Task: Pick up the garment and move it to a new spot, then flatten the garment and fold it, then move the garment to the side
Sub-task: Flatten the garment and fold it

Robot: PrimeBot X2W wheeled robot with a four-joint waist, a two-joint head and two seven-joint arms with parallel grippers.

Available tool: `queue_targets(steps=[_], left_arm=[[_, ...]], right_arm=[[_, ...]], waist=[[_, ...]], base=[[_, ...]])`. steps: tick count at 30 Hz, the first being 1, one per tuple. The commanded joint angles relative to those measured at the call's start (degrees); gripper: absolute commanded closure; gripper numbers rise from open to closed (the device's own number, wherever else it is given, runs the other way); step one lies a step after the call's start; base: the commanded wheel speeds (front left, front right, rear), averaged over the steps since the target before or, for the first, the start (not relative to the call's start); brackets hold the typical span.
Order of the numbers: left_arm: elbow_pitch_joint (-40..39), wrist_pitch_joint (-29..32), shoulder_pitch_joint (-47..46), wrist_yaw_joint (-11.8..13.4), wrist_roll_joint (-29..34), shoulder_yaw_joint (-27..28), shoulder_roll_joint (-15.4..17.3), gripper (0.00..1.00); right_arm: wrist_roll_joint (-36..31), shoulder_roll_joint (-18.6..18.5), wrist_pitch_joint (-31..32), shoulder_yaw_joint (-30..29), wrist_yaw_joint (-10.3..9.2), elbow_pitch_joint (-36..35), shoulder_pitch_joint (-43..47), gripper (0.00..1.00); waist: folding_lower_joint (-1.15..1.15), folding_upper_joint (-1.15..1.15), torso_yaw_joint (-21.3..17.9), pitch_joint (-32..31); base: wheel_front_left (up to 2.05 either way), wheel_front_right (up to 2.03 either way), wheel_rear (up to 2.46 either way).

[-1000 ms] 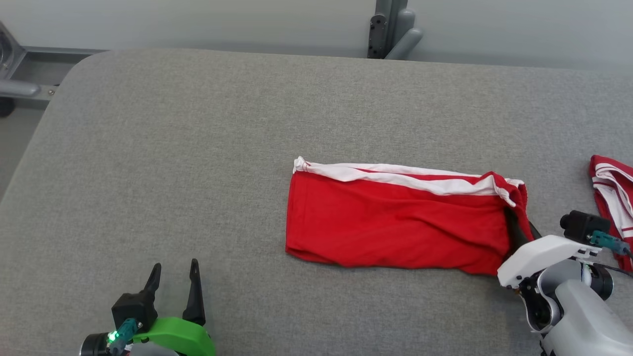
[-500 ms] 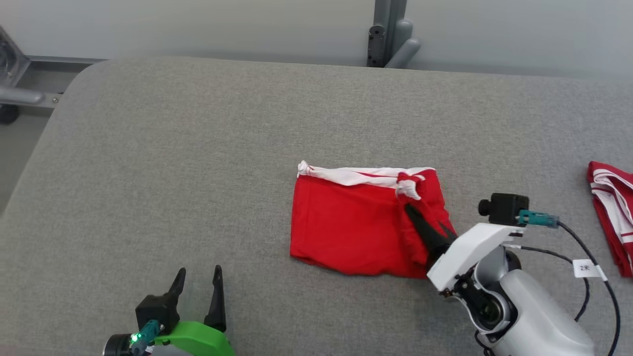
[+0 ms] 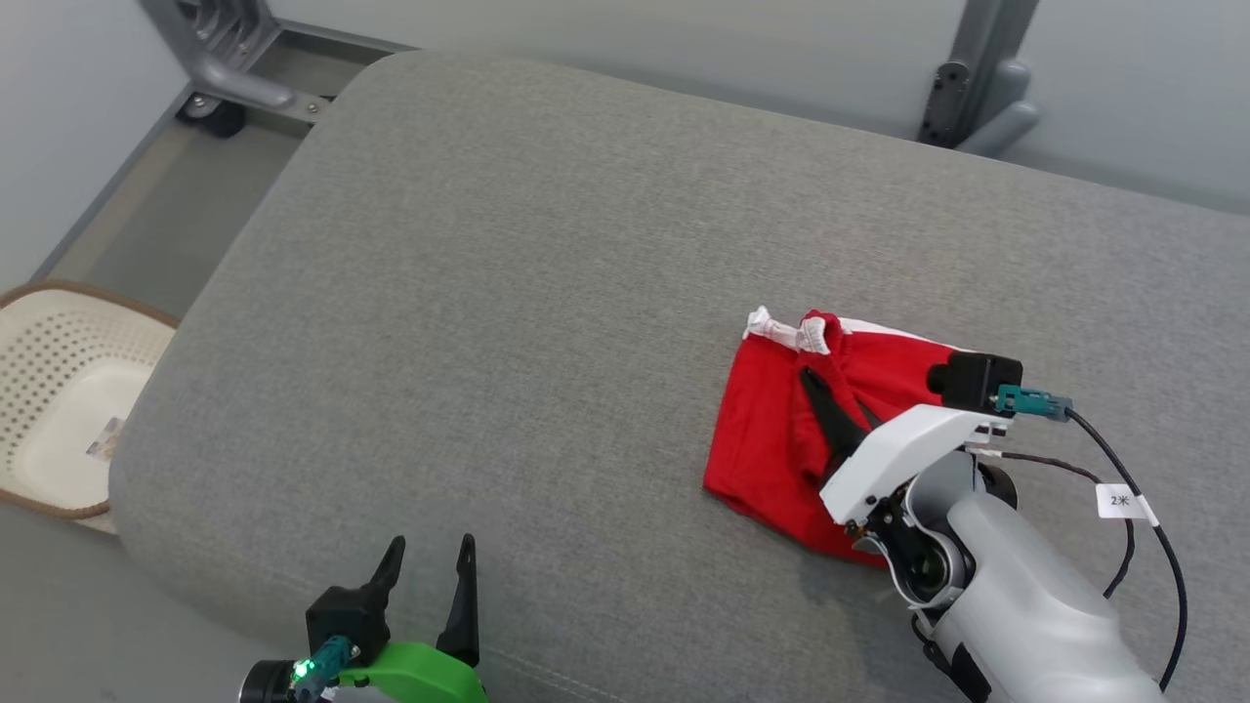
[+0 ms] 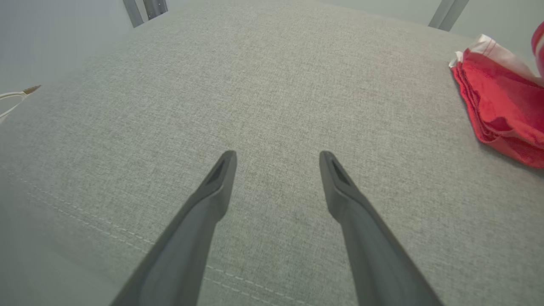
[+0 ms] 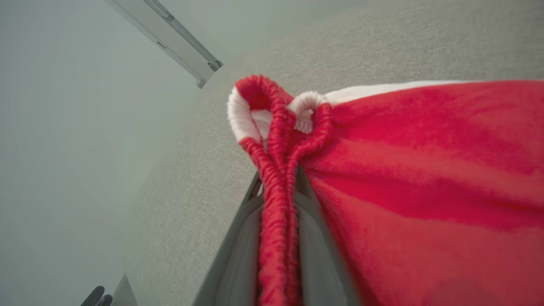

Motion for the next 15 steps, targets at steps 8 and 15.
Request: queue_targets(steps=[8,15], left_arm=[[-0.7,0.0,1.2,0.5,0.4,0.1,0.1,0.0],[-1.8,0.0,1.2,0.6,1.5,2.3,0.1,0.0]], right_arm=[[0.4,1.4,-3.6,0.6,0.01,6.2,-3.4,0.0],[-1.1,0.6,-9.5,0.6,0.01,7.6,-3.1,0.0]], waist=[[0.0,0.46,7.9,1.0],[0.0,0.46,2.6,-0.7]], base=[[0.0,0.0,0.0],[0.0,0.0,0.0]])
